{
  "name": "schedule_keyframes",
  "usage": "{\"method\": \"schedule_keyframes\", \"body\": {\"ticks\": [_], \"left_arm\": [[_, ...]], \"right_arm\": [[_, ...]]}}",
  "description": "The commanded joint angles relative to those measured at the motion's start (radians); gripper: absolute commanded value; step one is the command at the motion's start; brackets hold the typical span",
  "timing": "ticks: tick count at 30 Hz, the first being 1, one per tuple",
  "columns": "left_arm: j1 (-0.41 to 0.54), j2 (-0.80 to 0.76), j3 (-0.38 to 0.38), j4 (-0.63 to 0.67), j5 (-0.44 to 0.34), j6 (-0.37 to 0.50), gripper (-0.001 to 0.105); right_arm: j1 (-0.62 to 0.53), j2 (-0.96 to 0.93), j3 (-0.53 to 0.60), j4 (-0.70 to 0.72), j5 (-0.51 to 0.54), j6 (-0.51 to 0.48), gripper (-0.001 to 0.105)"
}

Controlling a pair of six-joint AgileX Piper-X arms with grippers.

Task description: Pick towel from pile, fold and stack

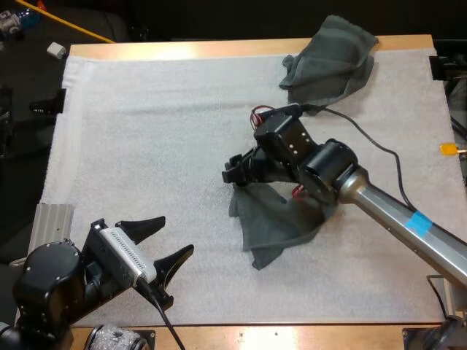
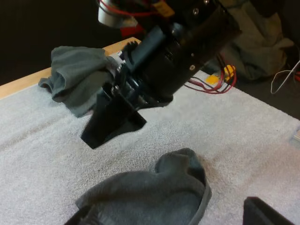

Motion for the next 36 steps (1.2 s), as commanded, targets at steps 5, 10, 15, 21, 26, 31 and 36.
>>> {"method": "schedule_keyframes", "body": {"ticks": [5,10,15,21,26,31,36], "left_arm": [[-0.005,-0.001,-0.005,0.0,0.008,-0.003,0.06],[-0.006,0.003,-0.005,0.011,0.009,-0.002,0.06],[-0.007,0.002,-0.005,0.052,0.008,0.0,0.06],[-0.004,0.001,-0.006,0.113,0.008,-0.003,0.06],[-0.007,0.002,-0.007,0.13,0.009,-0.004,0.06],[-0.006,0.001,-0.008,0.141,0.008,-0.003,0.06],[-0.006,0.0,-0.006,0.147,0.007,-0.003,0.06]], "right_arm": [[-0.001,-0.024,-0.012,0.129,0.006,-0.036,0.065],[-0.006,-0.027,-0.002,0.379,0.05,-0.108,0.062],[-0.007,-0.028,0.049,0.426,0.073,-0.121,0.062],[-0.001,-0.032,0.169,0.376,0.065,-0.108,0.062],[-0.002,-0.033,0.241,0.344,0.055,-0.108,0.062],[0.0,-0.027,0.295,0.306,0.058,-0.106,0.06],[0.0,0.004,0.315,0.288,0.065,-0.102,0.053]]}}
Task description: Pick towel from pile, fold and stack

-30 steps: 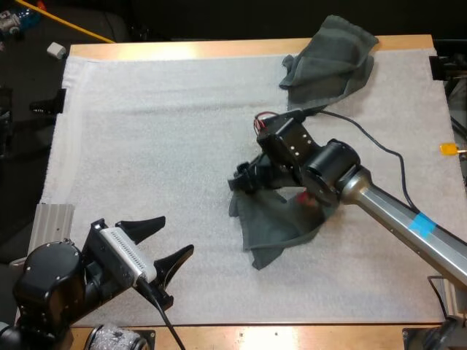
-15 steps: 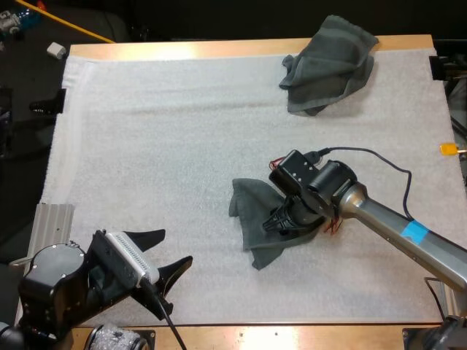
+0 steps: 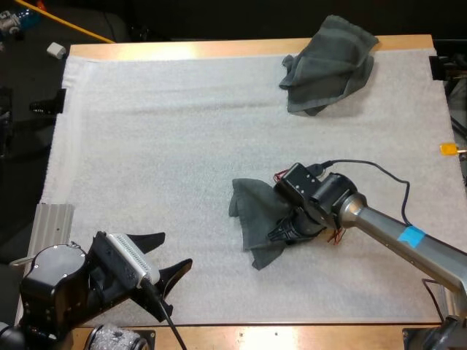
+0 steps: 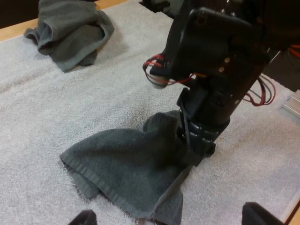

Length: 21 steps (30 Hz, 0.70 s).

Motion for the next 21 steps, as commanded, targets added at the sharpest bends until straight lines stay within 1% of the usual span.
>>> {"method": "schedule_keyframes", "body": {"ticks": [1,9,11,13,15,16,17,21], "left_arm": [[-0.006,0.0,-0.007,0.008,0.006,-0.003,0.06],[-0.005,-0.001,-0.006,0.023,0.008,-0.004,0.06],[-0.004,0.0,-0.005,0.015,0.007,-0.006,0.06],[-0.004,0.001,-0.005,0.016,0.008,-0.005,0.06],[-0.004,0.0,-0.005,0.019,0.009,-0.005,0.06],[-0.004,0.0,-0.006,0.018,0.009,-0.004,0.06],[-0.005,0.0,-0.005,0.017,0.01,-0.005,0.06],[-0.005,-0.001,-0.006,0.021,0.01,-0.005,0.06]], "right_arm": [[0.0,0.031,0.011,-0.006,0.002,0.001,0.052],[0.001,0.093,0.011,-0.009,0.038,0.014,0.045],[-0.001,0.081,0.009,-0.02,0.025,0.017,0.045],[-0.002,0.079,0.007,-0.025,0.043,0.028,0.03],[-0.001,0.074,0.007,-0.022,0.064,0.031,0.011],[0.0,0.071,0.005,-0.025,0.076,0.032,0.004],[-0.001,0.066,0.002,-0.025,0.091,0.032,0.001],[0.0,0.035,-0.009,-0.016,0.135,0.026,0.0]]}}
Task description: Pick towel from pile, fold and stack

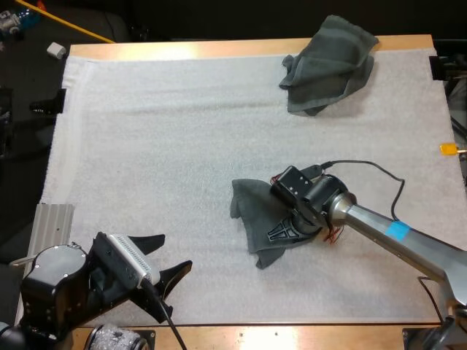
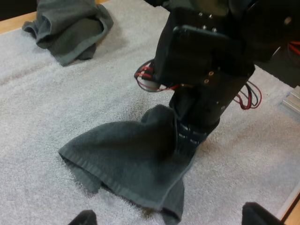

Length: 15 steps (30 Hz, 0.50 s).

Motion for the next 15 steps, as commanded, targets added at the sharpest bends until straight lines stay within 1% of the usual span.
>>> {"method": "schedule_keyframes", "body": {"ticks": [1,8,13,15], "left_arm": [[-0.005,-0.001,-0.007,0.002,0.011,-0.004,0.06],[-0.006,0.001,-0.006,0.003,0.011,-0.006,0.06],[-0.006,0.0,-0.006,0.004,0.009,-0.004,0.06],[-0.005,-0.001,-0.006,0.0,0.007,-0.006,0.06]], "right_arm": [[0.0,-0.044,-0.023,0.019,0.05,-0.007,0.0],[0.001,-0.111,-0.109,0.037,0.078,-0.057,0.0],[-0.002,-0.114,-0.194,0.018,0.143,-0.098,0.0],[-0.002,-0.105,-0.182,0.032,0.087,-0.07,0.001]]}}
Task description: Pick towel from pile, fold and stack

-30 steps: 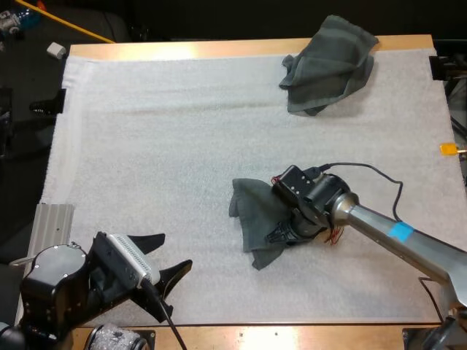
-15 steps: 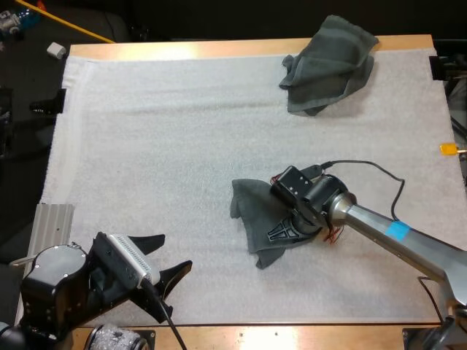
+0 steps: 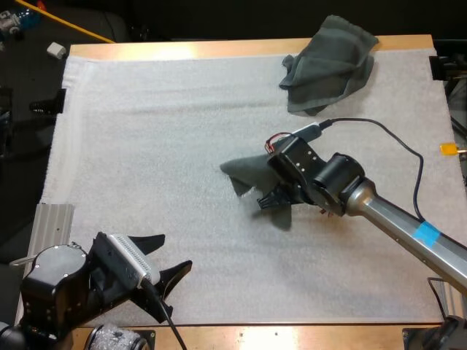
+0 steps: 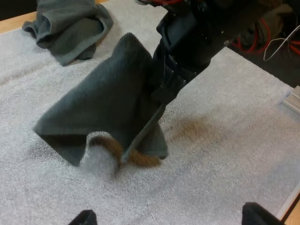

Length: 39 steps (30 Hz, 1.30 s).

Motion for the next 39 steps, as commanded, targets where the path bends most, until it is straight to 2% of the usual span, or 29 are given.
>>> {"method": "schedule_keyframes", "body": {"ticks": [1,4,6,8,11,12,13,21,23,31,39], "left_arm": [[-0.005,0.0,-0.005,0.002,0.008,-0.006,0.06],[-0.005,0.0,-0.005,0.002,0.009,-0.008,0.06],[-0.005,0.002,-0.004,0.002,0.01,-0.008,0.06],[-0.004,0.004,-0.006,0.002,0.012,-0.007,0.06],[-0.007,0.003,-0.006,0.004,0.013,-0.008,0.06],[-0.006,0.006,-0.005,0.002,0.011,-0.009,0.06],[-0.005,0.005,-0.005,0.001,0.011,-0.009,0.06],[-0.005,0.001,-0.004,0.007,0.014,-0.009,0.06],[-0.005,0.004,-0.005,0.006,0.012,-0.009,0.06],[-0.005,-0.001,-0.006,0.005,0.005,-0.003,0.06],[-0.004,0.001,-0.006,0.012,0.003,0.0,0.06]], "right_arm": [[-0.002,0.017,-0.002,0.023,-0.073,0.027,0.0],[-0.001,0.046,-0.011,0.011,-0.114,0.042,0.001],[0.0,0.066,-0.02,-0.004,-0.12,0.056,0.008],[0.001,0.072,-0.027,-0.014,-0.123,0.06,0.03],[-0.001,0.072,-0.049,-0.023,-0.136,0.065,0.077],[-0.001,0.068,-0.055,-0.017,-0.137,0.063,0.084],[0.0,0.066,-0.058,-0.004,-0.136,0.063,0.086],[-0.008,0.017,-0.063,0.157,-0.123,0.057,0.058],[-0.008,0.016,-0.062,0.173,-0.137,0.059,0.058],[0.03,0.019,0.061,0.062,-0.206,0.066,0.058],[0.093,0.042,0.162,-0.06,-0.208,0.093,0.056]]}}
